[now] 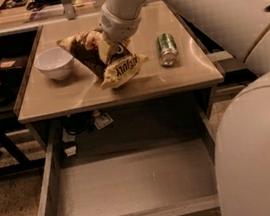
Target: Pick brown chip bag from top drawer and place on counter
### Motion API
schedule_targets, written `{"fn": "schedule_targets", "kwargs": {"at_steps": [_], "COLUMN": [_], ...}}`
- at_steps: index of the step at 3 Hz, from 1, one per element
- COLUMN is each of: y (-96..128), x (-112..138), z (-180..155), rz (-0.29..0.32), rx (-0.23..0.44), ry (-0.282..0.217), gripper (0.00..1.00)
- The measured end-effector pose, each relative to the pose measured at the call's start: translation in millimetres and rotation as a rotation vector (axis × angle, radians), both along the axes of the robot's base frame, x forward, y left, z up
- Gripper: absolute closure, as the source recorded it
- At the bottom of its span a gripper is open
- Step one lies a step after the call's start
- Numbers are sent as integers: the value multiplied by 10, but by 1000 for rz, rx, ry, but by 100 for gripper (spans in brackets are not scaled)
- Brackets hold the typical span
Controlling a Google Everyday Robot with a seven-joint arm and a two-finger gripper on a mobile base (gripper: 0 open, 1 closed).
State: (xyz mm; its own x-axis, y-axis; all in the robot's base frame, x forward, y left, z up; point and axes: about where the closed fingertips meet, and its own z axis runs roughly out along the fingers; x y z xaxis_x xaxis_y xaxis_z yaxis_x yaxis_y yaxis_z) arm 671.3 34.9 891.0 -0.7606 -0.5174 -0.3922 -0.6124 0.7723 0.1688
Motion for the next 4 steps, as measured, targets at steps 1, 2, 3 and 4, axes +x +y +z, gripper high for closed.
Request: {"fn": "schedule_targets", "kwargs": {"at_steps": [1,2,3,4], "y": [0,1,1,1], "x": [0,0,0,0], "z": [0,-1,-1,-1], "rz": [0,0,0,0], "rx": [0,0,0,0], "ry": [0,0,0,0], "gripper": [35,11,0,0]}}
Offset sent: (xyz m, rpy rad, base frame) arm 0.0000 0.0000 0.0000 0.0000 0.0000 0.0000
